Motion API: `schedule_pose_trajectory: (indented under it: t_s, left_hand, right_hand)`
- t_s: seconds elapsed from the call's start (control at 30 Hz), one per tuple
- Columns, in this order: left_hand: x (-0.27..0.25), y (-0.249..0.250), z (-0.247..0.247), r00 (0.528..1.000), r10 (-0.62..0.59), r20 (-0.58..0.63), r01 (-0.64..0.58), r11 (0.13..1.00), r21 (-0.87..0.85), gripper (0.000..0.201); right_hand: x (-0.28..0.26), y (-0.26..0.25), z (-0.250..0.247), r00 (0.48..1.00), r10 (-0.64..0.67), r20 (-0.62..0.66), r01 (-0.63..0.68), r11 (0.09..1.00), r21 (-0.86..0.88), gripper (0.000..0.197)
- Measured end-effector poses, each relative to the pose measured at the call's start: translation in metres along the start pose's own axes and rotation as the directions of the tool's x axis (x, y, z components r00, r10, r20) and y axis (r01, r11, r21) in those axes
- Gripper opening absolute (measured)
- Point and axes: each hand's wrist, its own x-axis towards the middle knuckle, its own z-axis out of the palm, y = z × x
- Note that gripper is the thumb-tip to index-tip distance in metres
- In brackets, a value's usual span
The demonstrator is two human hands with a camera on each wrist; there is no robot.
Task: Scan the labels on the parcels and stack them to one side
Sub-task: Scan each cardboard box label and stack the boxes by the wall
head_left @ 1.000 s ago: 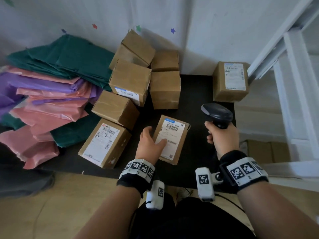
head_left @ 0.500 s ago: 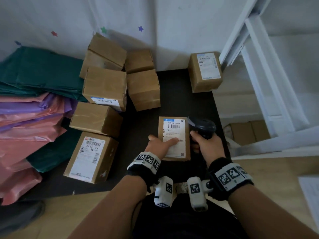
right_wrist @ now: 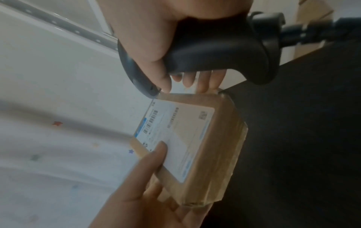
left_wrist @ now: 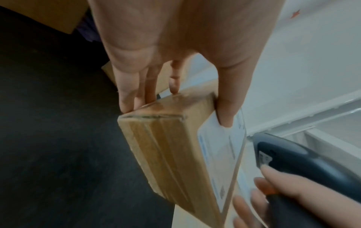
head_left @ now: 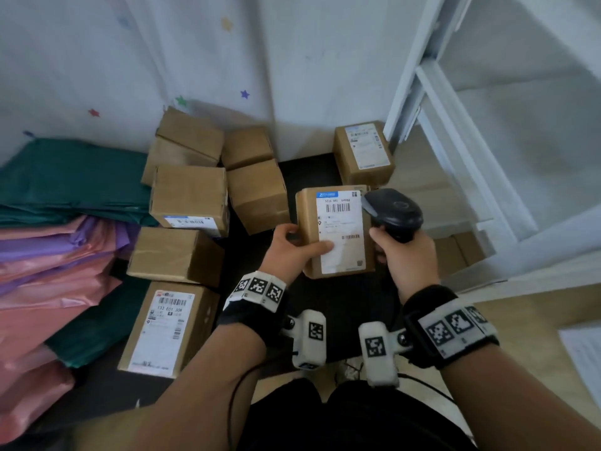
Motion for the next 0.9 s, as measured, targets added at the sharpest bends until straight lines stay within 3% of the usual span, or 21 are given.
schedule_pose_trajectory:
  t_s: [0.1, 0.3, 0.9]
  left_hand:
    - [0.006, 0.019, -0.002, 0.99, 0.105, -0.09, -0.106, 0.994, 0.0, 0.086]
    - [0.021, 0.047, -0.003, 0.982, 0.151, -0.117, -0.156, 0.987, -0.039, 0.086]
    - [0.029, 0.052, -0.002, 0.971, 0.185, -0.153, -0.177, 0.982, 0.067, 0.084]
  right_hand:
    - [-0.001, -0.013, -0.001, 1.0, -0.028, 0.001, 0.027, 0.999, 0.029, 0.013]
    - [-0.012, -0.035, -0.002, 0.993, -0.074, 0.088, 0.073, 0.997, 0.007, 0.026]
    - [-0.015, -0.046, -0.006, 0.994, -0.081, 0.076, 0.08, 0.997, 0.018, 0.021]
